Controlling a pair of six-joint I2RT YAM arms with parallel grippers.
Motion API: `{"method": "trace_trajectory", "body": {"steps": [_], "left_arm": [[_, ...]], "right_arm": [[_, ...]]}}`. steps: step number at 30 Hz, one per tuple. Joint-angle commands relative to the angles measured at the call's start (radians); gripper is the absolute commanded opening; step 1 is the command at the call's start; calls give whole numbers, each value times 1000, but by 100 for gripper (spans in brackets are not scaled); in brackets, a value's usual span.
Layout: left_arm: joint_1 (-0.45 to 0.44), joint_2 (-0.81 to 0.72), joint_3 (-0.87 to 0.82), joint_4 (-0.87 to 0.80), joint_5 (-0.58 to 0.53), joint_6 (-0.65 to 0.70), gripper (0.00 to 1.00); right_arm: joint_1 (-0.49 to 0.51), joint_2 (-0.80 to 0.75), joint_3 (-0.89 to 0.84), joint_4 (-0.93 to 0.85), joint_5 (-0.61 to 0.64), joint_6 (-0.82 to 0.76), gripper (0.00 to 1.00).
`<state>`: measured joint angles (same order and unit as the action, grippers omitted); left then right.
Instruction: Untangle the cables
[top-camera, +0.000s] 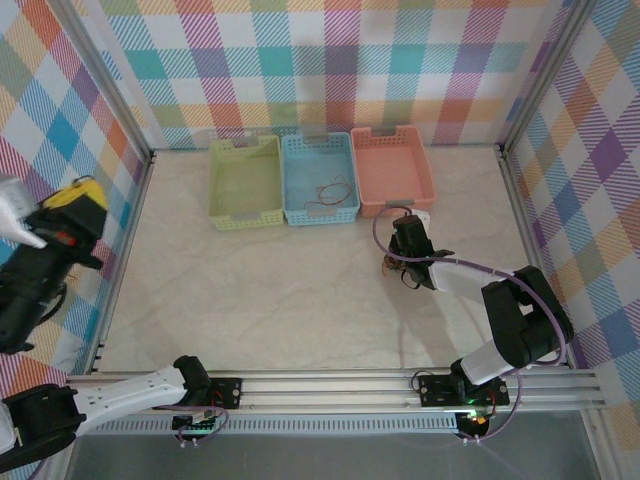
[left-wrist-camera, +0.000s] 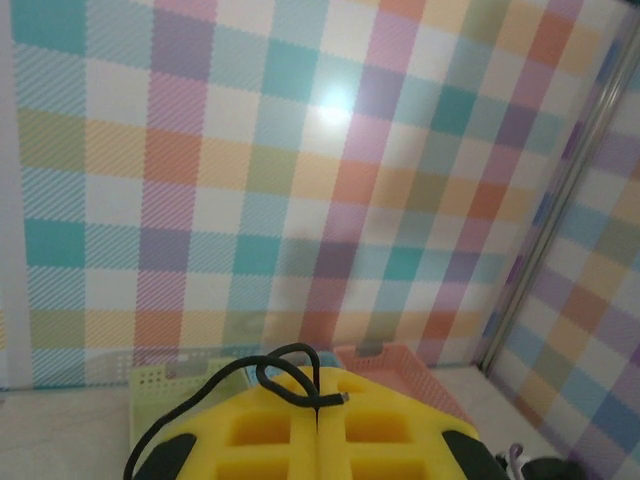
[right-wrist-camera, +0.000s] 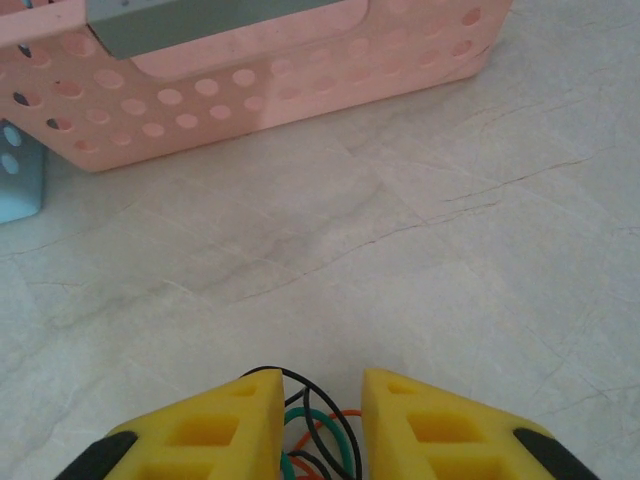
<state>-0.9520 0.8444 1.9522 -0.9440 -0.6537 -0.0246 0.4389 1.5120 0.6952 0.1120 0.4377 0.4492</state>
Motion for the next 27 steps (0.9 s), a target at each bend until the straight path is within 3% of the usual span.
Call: {"method": "trace_trajectory", "body": {"steps": [1,8,16,24,27], "left_arm": [[-10,92,13,-3,12,38,0],[-10,195,145,55,22,99,0],[17,396,286,160,-116,273,0],[191,689,621,91,64,249,0],[287,750,657,118,174,192,0]], "right_arm": [[-3,-26,-10,23,-31,5,28],[-3,-24,-9,26,-57,-3,28],[-3,-26,-12,32,-76,-7,28],[-3,-24,-12,36,-92,-10,28],[-3,-23,-13,37,-95,-10,28]]}}
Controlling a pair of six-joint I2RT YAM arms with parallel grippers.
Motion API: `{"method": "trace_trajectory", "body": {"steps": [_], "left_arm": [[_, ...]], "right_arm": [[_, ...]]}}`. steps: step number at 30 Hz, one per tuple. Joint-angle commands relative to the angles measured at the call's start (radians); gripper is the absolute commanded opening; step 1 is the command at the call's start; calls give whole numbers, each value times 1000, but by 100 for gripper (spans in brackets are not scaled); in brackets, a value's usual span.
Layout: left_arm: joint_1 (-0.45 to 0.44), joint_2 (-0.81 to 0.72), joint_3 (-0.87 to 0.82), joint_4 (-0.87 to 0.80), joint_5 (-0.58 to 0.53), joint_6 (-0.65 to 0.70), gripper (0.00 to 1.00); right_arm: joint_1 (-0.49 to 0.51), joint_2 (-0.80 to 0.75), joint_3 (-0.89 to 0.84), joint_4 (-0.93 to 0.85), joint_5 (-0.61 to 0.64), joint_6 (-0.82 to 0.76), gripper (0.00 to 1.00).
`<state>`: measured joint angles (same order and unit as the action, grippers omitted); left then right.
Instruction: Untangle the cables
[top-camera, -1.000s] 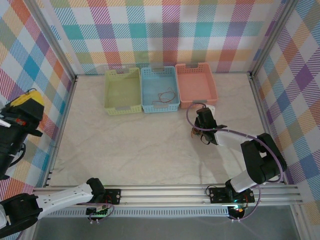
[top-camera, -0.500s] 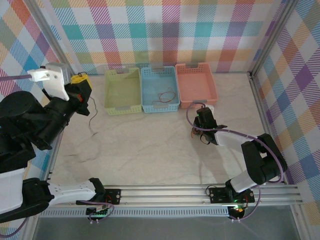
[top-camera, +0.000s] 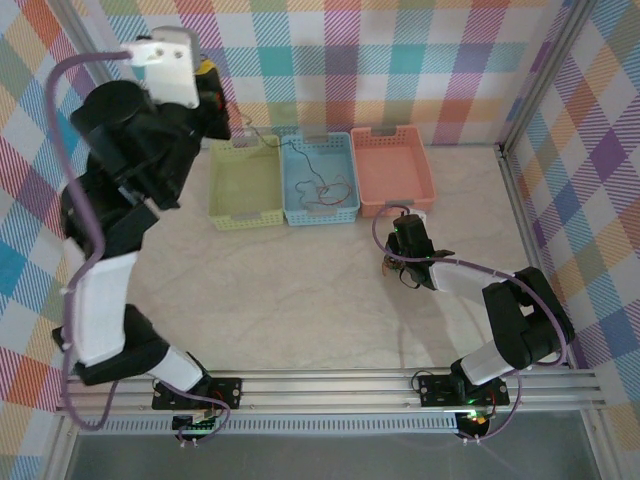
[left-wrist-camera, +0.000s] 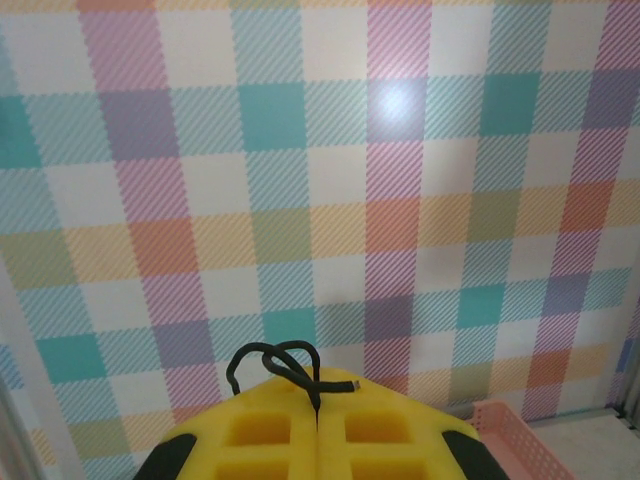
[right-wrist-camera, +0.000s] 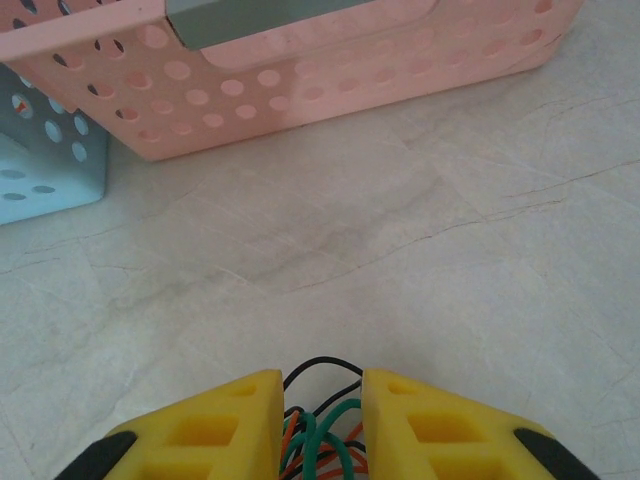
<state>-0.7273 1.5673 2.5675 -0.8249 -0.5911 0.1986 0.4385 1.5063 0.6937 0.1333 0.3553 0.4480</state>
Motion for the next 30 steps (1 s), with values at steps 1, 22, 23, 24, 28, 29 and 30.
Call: {"method": "trace_trajectory", "body": {"steps": [1,22,23,24,28,29,30], "left_arm": [[100,46,45,14,144,-55,0],[571,353,161,179,502,-360,0],[579,358,179,186,508,-366,0],[582,358,190,197,515,-367,0],[585,326,191,265,553,-379,0],[584,318,189,283,560,-389,0],[585,310,189,293,570,-394,0]], "right_arm": [[-3,-17,-12,17,-14,-9,28],[-3,5,-2,26,-55,-16,28],[-3,5,-1,28,-57,-17,28],[-3,5,-2,28,-58,-17,28],[-3,10,3,30,-68,-18,28],[-3,11,3,31,-71,-20,28],[-3,12,5,30,-72,-19,28]]}}
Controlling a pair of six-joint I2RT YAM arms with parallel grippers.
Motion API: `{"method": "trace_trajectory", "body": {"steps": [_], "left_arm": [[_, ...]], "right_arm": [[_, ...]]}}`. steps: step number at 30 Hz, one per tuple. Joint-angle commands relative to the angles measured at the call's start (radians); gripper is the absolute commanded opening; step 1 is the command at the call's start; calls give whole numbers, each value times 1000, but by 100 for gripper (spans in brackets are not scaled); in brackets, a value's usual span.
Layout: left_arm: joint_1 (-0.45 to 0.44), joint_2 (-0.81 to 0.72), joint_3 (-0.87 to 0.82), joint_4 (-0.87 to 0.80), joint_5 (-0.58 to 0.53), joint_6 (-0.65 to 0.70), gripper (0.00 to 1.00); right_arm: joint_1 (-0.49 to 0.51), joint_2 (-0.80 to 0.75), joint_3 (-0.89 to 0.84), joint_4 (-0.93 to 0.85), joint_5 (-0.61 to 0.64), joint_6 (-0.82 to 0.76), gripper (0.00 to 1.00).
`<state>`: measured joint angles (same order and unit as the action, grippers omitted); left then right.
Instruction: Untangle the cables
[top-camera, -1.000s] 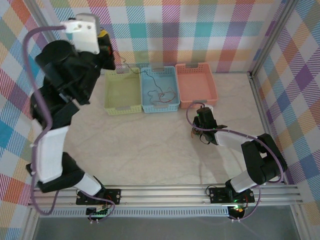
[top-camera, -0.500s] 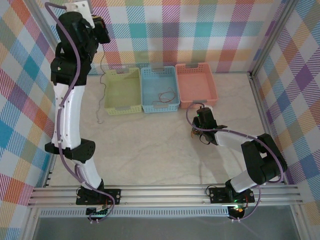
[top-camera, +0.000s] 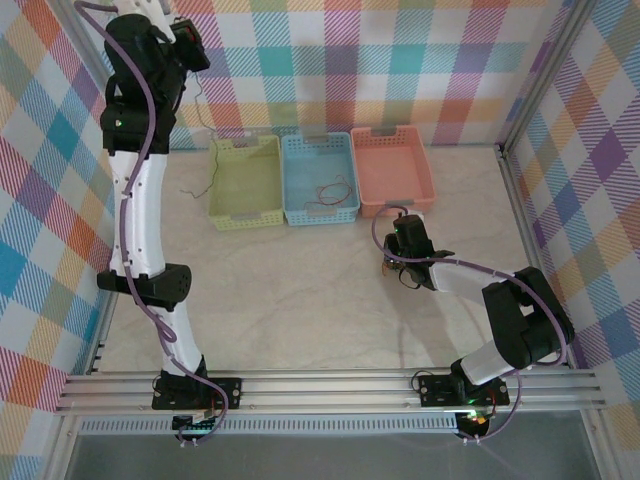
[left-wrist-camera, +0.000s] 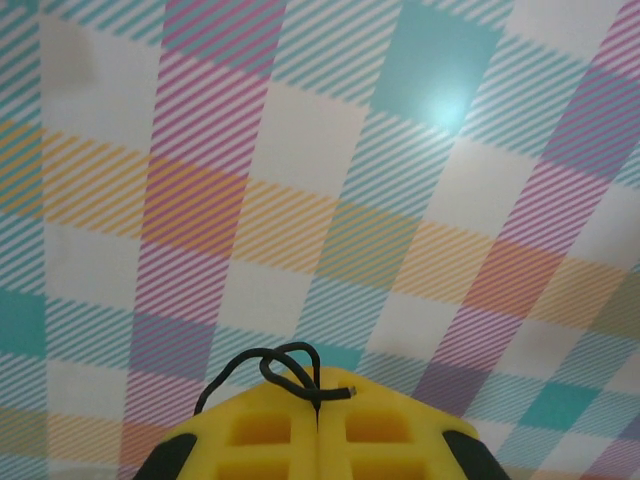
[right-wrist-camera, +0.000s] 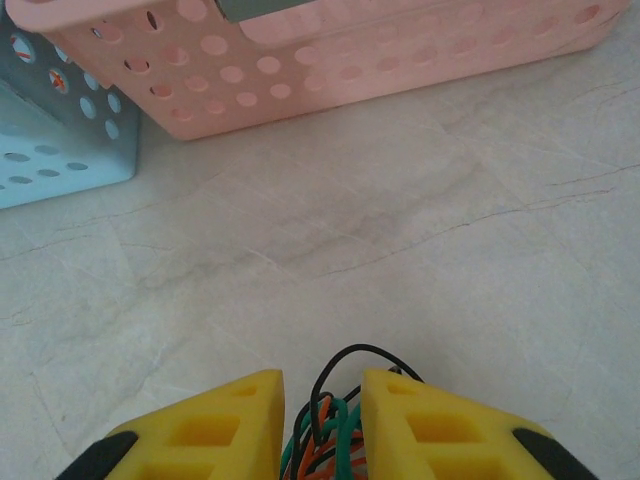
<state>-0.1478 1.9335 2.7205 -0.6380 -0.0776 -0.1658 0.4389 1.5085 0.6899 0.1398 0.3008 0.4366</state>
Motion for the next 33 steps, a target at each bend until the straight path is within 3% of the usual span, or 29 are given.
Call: {"method": "trace_trajectory", "body": {"steps": [1,6,24,25,27,29,31,33], "left_arm": [[5,-59,34,113,69,-30,0],[6,-26,-41,111,78,-3,0],[95,573,-67,-132,234,-102,0],[101,584,-69,-144,256,-108,5],[111,584,-75,-163,277,-127,39],[113,559,-80,-179,281,-130,61],[113,512,-103,-183,290,-132,74],[112,450,-146,-205,271,-151,80]], "right_arm": [[-3,10,8,24,-19,-9,28],[-3,10,8,26,-23,-11,28],[-3,9,5,33,-41,-13,27],[-3,9,4,33,-41,-12,27],[-3,10,5,34,-44,-13,27],[-3,13,7,36,-50,-12,27],[-3,16,11,35,-57,-12,27],[-4,19,13,34,-61,-12,27]]}}
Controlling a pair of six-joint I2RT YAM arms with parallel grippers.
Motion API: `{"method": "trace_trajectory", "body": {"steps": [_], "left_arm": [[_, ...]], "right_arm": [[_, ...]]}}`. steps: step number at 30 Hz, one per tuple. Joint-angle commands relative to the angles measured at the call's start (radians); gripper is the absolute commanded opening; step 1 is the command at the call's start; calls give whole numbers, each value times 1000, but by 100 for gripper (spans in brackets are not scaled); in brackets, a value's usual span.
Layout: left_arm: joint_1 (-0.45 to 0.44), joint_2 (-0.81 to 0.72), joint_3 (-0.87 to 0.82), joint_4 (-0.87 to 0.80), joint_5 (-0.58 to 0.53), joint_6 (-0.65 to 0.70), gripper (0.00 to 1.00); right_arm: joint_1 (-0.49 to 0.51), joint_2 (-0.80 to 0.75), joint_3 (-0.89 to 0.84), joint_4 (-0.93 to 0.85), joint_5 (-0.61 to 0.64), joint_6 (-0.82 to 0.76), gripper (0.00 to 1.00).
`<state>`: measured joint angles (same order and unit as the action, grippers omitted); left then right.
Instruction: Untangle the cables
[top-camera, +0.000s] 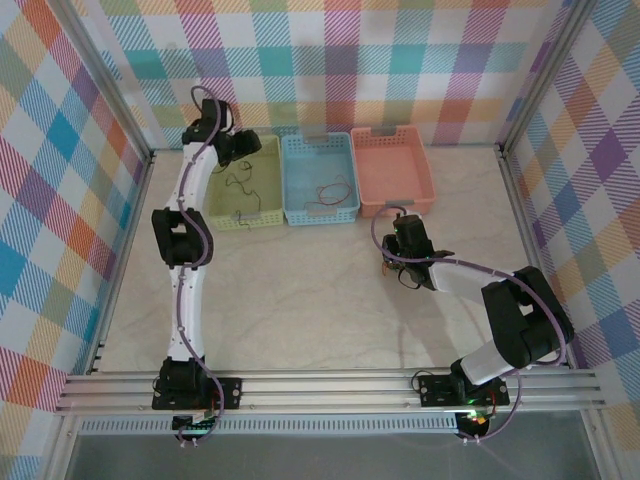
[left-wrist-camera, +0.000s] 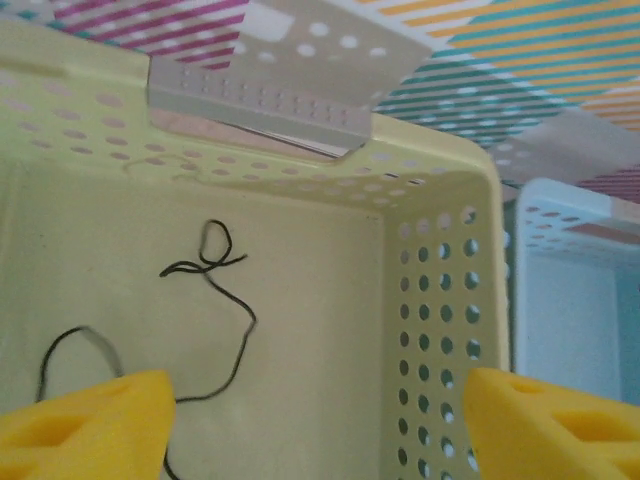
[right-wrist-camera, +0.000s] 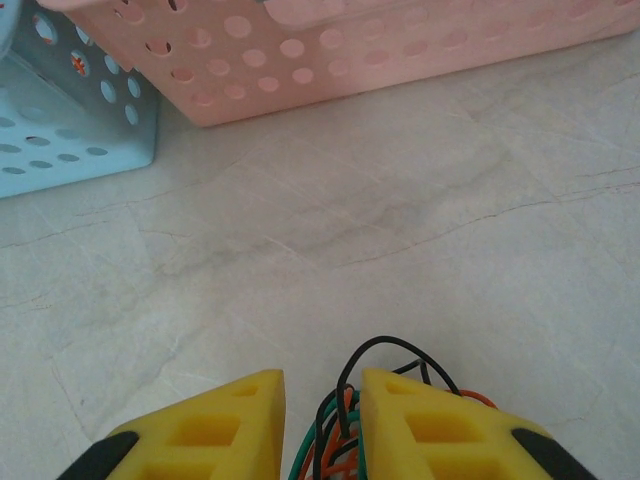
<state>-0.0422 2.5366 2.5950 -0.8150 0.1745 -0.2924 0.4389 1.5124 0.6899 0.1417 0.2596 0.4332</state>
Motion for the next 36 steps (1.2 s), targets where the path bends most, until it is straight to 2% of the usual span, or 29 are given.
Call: {"method": "trace_trajectory", "body": {"steps": [1,4,7,9,15,19,23,28,36], "left_arm": [[6,-181,-47,-36,16,-32,81],[3,-303,-198,-42,-9,-72,81],[-15,-493,-504,71,-23,-117,78],[-39,-625,-709,140,-71,-138,78],[-100,-944,-1181,254,-176,-182,72],[-128,-1064,-1409,338,-220,-198,68],[-133,-1021,-1457,358,-207,-202,58],[-151,-929,-1418,421,-181,-171,55],[-157,-803,-1269,336,-282,-100,43]], "right_arm": [[-3,15,13,31,-20,-8,27],[-3,17,13,33,-22,-8,27],[-3,16,14,34,-26,-7,27],[-3,17,13,34,-27,-7,27],[-3,16,12,38,-26,-7,27],[-3,19,14,38,-30,-7,27],[-3,16,10,38,-30,-7,27],[-3,11,2,50,-36,-11,28],[-3,18,7,52,-52,-14,28]]}}
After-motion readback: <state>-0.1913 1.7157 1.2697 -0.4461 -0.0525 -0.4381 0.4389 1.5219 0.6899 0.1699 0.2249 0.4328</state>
